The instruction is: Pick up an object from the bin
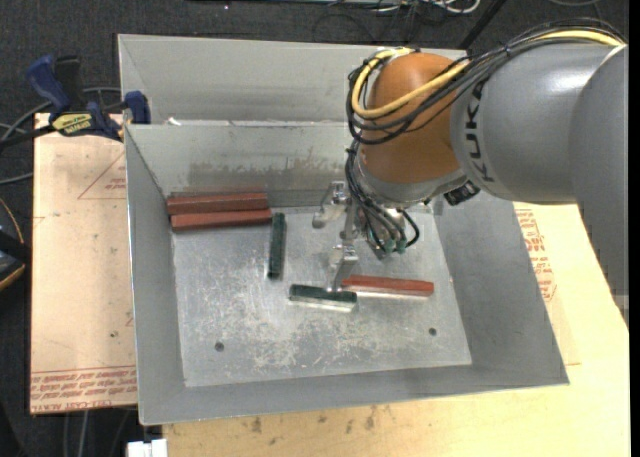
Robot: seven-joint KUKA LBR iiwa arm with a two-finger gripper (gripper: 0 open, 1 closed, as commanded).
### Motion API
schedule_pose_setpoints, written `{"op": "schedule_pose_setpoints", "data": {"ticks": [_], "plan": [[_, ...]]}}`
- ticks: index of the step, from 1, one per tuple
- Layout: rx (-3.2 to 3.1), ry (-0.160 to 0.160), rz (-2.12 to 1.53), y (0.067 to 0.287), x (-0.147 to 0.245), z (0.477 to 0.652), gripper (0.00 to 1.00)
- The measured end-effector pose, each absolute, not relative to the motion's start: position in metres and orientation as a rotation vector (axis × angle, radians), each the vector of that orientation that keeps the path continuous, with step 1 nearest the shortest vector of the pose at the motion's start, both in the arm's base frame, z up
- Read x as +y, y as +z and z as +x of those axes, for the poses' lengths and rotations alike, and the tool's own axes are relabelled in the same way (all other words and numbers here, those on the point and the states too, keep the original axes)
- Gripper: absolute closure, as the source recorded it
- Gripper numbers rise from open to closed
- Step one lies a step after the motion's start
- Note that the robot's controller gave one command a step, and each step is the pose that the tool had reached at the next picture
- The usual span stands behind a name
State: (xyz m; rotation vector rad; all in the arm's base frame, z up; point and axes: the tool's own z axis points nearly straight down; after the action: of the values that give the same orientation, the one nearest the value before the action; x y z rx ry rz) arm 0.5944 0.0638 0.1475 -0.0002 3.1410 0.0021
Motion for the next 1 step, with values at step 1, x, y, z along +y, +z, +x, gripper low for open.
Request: {"op": "schedule_pose_setpoints", "data": {"ticks": [1], "plan": [[3.125,0.006,0.018,0.0806,0.0305,0.5693,1.0]]}}
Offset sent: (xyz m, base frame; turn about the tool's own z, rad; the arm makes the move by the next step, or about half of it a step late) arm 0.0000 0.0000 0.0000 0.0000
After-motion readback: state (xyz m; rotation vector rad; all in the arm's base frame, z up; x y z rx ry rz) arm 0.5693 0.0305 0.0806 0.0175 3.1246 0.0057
